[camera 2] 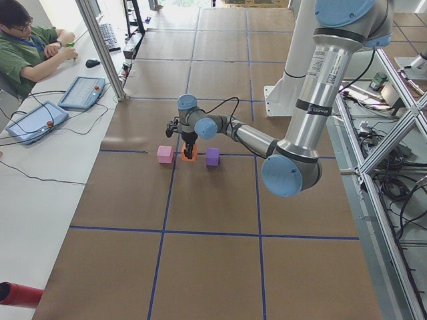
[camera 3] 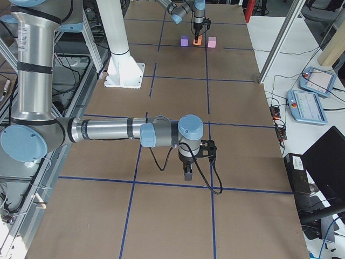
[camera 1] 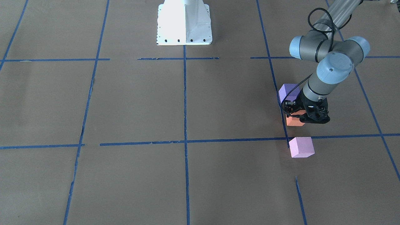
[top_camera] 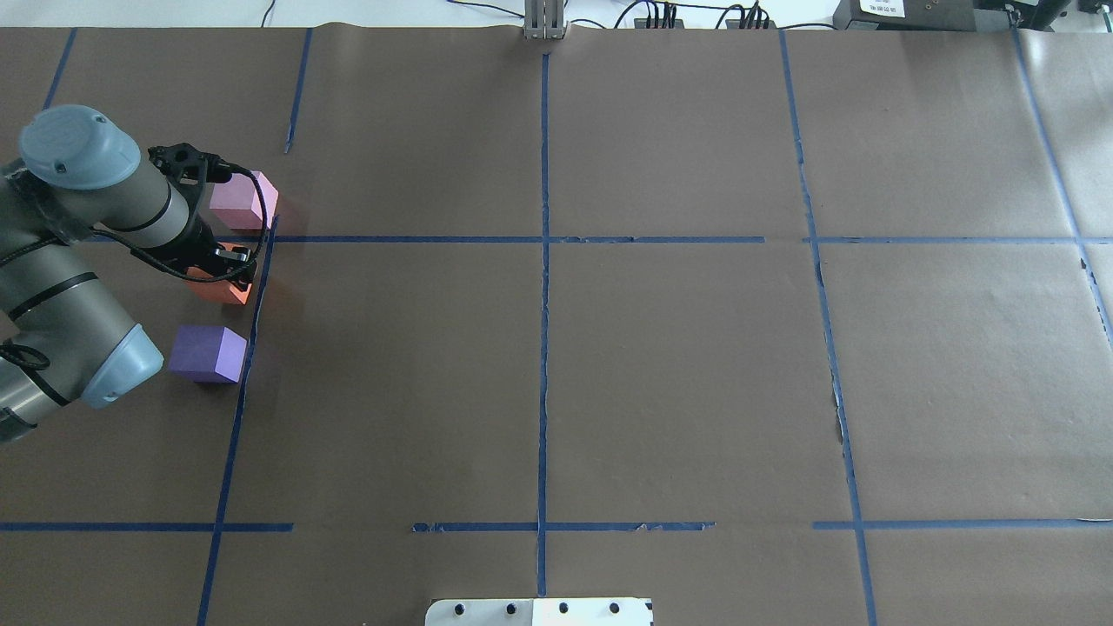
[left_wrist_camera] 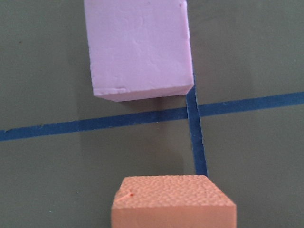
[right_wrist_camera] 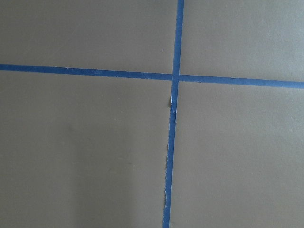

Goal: Arrange blocks in a line
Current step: 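Carry the orange cube with the left gripper between the pink and purple cubes, then lower the orange cube, open the left gripper and lift away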

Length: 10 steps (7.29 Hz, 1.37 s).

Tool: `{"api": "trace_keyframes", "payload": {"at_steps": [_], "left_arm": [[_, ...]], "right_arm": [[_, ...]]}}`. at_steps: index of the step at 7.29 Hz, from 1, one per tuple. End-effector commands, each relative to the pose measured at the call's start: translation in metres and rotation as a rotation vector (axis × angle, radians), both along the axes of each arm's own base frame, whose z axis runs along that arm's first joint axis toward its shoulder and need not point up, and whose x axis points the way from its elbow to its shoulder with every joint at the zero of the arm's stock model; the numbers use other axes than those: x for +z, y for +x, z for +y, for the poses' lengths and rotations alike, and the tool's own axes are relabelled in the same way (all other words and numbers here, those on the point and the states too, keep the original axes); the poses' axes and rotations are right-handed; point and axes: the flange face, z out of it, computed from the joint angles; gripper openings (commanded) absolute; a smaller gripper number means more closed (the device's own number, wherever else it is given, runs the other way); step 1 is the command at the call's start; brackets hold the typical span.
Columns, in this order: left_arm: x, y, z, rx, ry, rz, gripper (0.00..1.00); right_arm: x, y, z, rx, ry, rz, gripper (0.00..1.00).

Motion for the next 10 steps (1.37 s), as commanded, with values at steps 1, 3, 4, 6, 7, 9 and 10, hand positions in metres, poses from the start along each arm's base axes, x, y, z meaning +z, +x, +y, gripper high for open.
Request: {"api": "trace_keyframes", "payload": {"at_steps": [1,3,4,6,7,9,10], "left_arm": [[0.0,0.004,-0.002,-0.001,-0.005,-0.001,1.0],[-0.002,-0.003,-0.004,0.0,-0.018,0.008,1.0],[-0.01,-0.025,-0.015,-0.03,-0.014,0.024,1.0],[-0.041,-0.103,-0.041,-0.078,0.027,0.0,1.0],[-0.048,-0.154,-0.054,-0.013,0.069,-0.043,1.0],[0.026,-0.265,-0.047,0.114,0.159,-0.084,1.0],[0.068,-0.324,-0.026,0.127,0.159,-0.077,1.0]], "right_arm": [[0.0,0.0,0.0,0.0,0.0,0.0,1.0],[0.0,0.0,0.0,0.0,0.0,0.0,1.0],[0.0,0.0,0.0,0.0,0.0,0.0,1.0],[0.0,0.0,0.0,0.0,0.0,0.0,1.0],[0.0,0.0,0.0,0.0,0.0,0.0,1.0],[0.0,0.0,0.0,0.0,0.0,0.0,1.0],[0.0,0.0,0.0,0.0,0.0,0.0,1.0]]}}
